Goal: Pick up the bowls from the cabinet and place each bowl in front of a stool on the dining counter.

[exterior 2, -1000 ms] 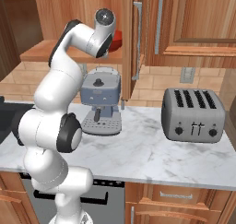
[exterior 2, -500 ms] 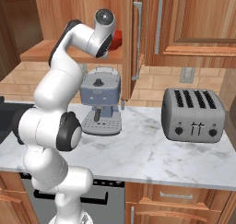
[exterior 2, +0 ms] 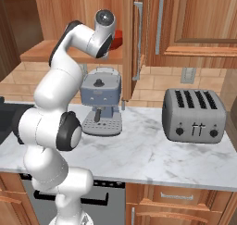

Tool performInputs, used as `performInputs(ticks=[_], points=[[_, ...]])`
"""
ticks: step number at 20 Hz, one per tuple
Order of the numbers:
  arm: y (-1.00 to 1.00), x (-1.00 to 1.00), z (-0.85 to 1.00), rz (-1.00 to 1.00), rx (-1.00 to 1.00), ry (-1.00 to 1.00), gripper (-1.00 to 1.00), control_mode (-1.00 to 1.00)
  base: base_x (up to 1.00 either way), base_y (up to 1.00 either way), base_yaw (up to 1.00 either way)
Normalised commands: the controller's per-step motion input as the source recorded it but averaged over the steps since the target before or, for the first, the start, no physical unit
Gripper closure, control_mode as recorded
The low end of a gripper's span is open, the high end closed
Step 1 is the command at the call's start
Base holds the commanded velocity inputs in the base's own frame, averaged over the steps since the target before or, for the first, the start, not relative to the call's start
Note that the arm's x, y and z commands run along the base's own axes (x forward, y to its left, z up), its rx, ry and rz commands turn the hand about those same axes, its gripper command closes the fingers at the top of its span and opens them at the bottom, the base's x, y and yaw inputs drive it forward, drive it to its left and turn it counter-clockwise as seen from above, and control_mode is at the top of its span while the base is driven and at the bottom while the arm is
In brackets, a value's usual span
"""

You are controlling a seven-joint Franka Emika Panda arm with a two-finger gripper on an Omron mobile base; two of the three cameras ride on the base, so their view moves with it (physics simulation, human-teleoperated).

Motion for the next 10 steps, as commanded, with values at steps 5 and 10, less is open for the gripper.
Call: performInputs(ticks=[5, 10], points=[[0.00, 0.02, -0.01, 0.00, 0.00, -0.01, 1.00, -1.00, 0.00, 0.00, 0.00], [0.00, -0.16, 0.00, 0.00, 0.00, 0.00, 1.00, -1.00, 0.00, 0.00, 0.00]])
